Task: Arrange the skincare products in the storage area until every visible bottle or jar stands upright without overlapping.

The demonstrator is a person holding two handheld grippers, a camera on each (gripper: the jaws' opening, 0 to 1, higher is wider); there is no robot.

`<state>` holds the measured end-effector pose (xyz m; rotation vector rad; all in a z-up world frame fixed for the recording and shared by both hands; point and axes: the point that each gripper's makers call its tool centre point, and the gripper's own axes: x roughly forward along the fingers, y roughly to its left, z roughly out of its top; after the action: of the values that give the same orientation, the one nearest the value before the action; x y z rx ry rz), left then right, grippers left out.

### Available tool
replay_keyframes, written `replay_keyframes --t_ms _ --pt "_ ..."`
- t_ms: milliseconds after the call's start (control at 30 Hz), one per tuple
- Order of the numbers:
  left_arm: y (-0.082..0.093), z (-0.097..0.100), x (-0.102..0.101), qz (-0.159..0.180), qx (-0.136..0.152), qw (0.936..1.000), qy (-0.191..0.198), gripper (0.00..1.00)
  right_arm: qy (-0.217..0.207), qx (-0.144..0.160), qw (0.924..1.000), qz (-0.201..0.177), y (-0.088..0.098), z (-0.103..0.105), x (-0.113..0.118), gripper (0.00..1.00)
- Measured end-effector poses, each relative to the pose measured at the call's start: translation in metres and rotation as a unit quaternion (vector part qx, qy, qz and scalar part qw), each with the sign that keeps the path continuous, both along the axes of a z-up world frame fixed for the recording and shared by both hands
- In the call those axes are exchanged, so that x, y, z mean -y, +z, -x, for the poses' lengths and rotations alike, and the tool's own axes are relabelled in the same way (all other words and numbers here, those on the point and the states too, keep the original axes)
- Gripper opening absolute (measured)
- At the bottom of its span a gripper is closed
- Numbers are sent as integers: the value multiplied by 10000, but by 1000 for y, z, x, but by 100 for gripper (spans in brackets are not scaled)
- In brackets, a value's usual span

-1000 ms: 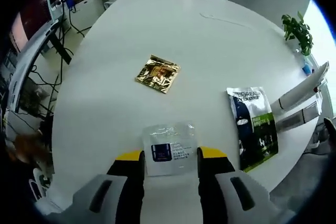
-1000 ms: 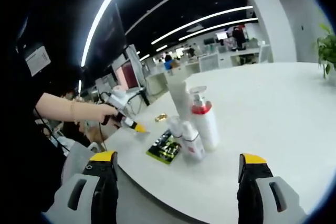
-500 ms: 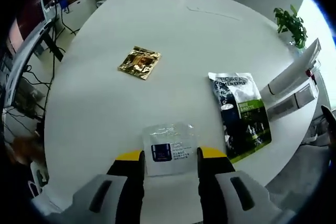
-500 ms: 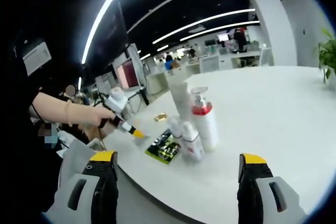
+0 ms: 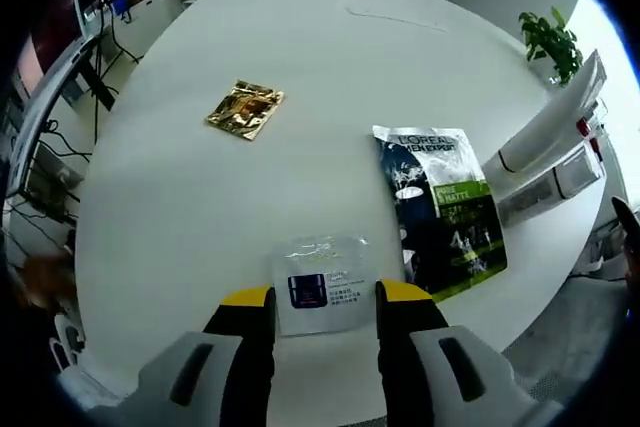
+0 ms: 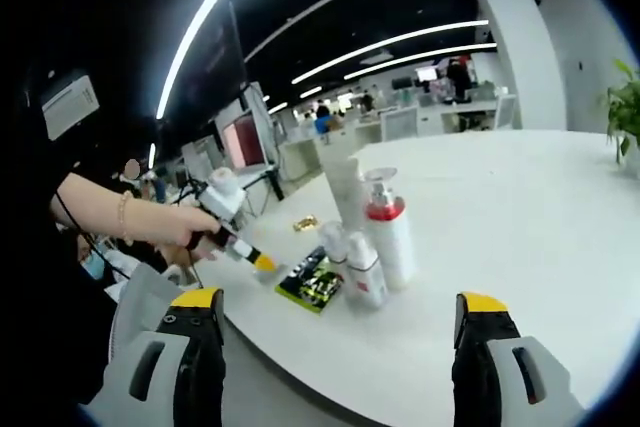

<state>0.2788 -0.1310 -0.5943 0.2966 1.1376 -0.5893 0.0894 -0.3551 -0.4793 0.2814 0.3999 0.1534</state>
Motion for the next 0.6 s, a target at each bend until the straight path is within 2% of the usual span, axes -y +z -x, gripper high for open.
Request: replay_keyframes --t_ms 600 --pt "-6 5 2 -30 118 9998 132 36 87 0 9999 60 1 1 -4 99"
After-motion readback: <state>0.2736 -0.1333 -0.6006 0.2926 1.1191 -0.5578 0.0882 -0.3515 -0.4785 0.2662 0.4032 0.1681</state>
